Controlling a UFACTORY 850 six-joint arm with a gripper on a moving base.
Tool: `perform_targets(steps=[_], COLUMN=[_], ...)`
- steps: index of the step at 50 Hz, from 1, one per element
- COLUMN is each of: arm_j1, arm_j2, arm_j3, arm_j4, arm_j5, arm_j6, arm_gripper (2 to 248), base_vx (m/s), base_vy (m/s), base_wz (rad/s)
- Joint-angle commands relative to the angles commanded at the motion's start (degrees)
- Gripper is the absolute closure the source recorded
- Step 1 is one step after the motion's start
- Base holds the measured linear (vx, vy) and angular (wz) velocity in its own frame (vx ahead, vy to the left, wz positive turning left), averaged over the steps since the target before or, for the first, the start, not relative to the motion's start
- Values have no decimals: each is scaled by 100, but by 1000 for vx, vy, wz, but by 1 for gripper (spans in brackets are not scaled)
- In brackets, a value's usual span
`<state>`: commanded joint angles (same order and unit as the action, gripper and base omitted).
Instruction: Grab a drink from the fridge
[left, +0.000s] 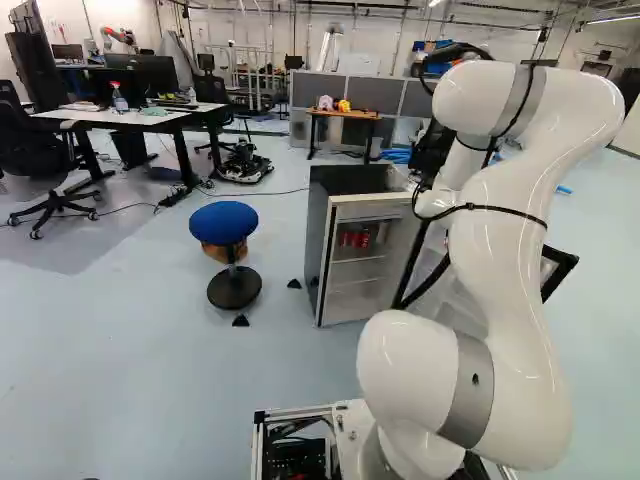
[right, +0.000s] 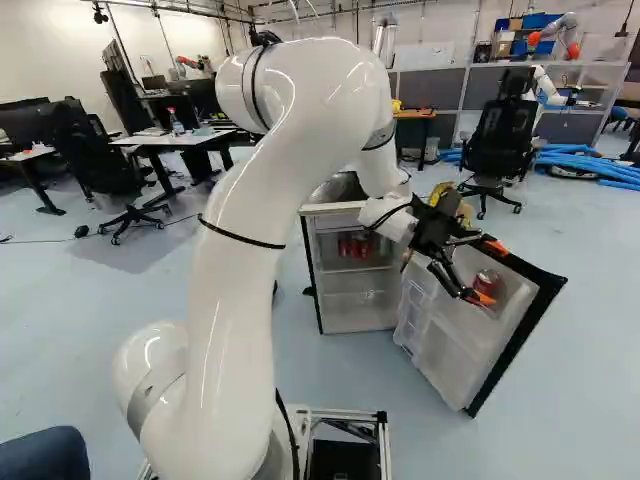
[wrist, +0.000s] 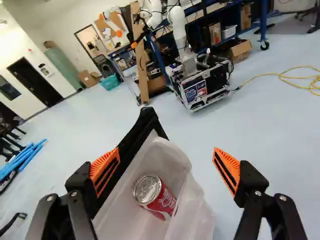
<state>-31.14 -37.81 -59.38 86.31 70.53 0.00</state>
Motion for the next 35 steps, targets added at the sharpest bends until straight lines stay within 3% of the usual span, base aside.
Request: perform_targets(steps=[35], arm_j1=[213], arm_j2=[903], arm_j3=[1438], arm_j4=[-2095], arm_j5=[43], arm_j6=[0], arm_gripper=[3], base_vx=[0], base_vy=[0], base_wz=[0])
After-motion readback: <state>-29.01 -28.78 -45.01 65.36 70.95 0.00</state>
